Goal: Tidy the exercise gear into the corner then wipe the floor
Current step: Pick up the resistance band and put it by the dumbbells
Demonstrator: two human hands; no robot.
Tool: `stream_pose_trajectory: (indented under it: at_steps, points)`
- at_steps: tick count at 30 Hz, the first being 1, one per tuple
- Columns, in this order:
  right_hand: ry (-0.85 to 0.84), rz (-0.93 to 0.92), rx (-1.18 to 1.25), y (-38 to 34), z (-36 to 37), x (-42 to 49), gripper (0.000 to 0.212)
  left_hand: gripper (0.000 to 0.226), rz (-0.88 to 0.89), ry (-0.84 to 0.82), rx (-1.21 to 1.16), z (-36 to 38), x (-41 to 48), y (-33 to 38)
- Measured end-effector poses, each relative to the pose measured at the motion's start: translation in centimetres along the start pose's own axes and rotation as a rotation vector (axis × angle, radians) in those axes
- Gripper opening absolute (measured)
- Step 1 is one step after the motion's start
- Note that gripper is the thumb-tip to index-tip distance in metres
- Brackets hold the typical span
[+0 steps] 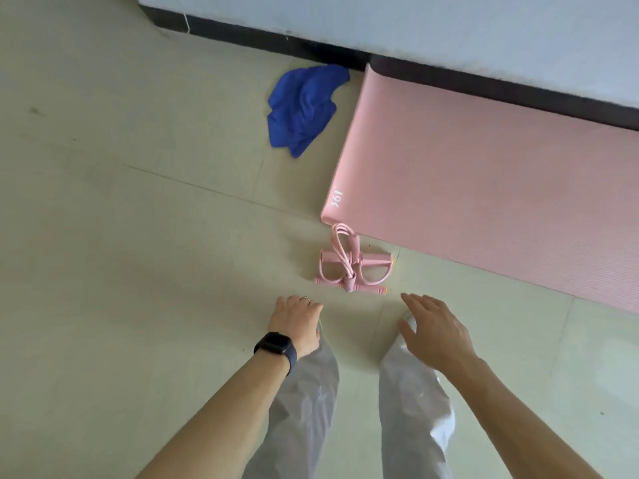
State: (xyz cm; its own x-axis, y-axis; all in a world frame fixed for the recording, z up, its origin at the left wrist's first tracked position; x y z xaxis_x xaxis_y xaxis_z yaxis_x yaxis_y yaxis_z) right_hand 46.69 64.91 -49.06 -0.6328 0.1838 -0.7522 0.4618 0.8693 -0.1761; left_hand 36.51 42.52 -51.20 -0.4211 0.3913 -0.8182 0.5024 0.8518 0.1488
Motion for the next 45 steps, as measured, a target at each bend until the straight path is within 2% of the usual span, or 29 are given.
stream_pose_trajectory:
  at_steps: [4, 9, 17, 19, 22, 25, 29, 32, 36, 39, 41, 45]
  points:
    - [-0.047, 0.094, 0.059, 0.1, 7.0, 6.6, 0.057, 0.043, 0.061, -0.017, 0.042, 5.6, 7.8, -3.0]
    - [-0.083, 0.129, 0.078, 0.3, 17.4, 14.8, 0.066, 0.07, 0.047, -0.098, 0.148, 14.0, 17.2, -6.6]
    - [-0.08, 0.152, -0.035, 1.7, 30.3, 27.2, 0.087, 0.097, 0.18, 0.087, 0.181, 25.3, 29.7, -8.2]
    - [0.002, 0.145, -0.114, 1.9, 31.7, 28.8, 0.086, 0.093, 0.201, 0.163, 0.167, 26.7, 31.7, -8.1]
    - [0.177, 0.109, -0.232, 2.0, 32.8, 30.3, 0.072, 0.064, 0.266, 0.357, 0.187, 27.0, 33.3, -8.1]
    - [0.249, 0.053, -0.283, 2.5, 33.0, 30.9, 0.056, 0.058, 0.317, 0.442, 0.274, 26.3, 34.0, -8.4]
    - [0.226, 0.014, -0.274, 3.0, 31.8, 30.3, 0.041, 0.059, 0.389, 0.412, 0.301, 24.9, 33.9, -7.6]
    - [0.152, 0.024, -0.213, 2.8, 29.5, 27.4, 0.045, 0.061, 0.373, 0.357, 0.332, 21.3, 31.3, -6.8]
    - [-0.018, 0.012, -0.106, 2.5, 25.5, 20.2, 0.065, 0.064, 0.384, 0.182, 0.312, 16.1, 23.5, -5.7]
    - [-0.139, -0.006, 0.066, 1.8, 21.5, 13.2, 0.062, 0.057, 0.415, 0.056, 0.293, 11.8, 16.5, -4.6]
    - [-0.152, 0.003, 0.132, 1.4, 18.1, 8.1, 0.058, 0.054, 0.404, -0.002, 0.29, 8.3, 11.4, -3.1]
    - [-0.062, 0.045, 0.236, 0.9, 10.3, -2.1, 0.053, 0.051, 0.37, 0.038, 0.281, 0.6, 1.9, 1.0]
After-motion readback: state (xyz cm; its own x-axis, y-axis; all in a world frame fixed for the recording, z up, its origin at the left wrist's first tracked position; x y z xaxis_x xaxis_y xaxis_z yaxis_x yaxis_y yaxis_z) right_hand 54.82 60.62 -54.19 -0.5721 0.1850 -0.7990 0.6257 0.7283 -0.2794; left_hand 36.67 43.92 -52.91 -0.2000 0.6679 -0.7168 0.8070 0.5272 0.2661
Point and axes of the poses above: each hand's wrist, its own x-axis towards the middle knuckle, its own z-axis out of the palm, y = z × x, the point moved 5 cm from there along x, towards the middle knuckle, and after that the axes turned 6 degrees about -x, right-handed, at the moved point
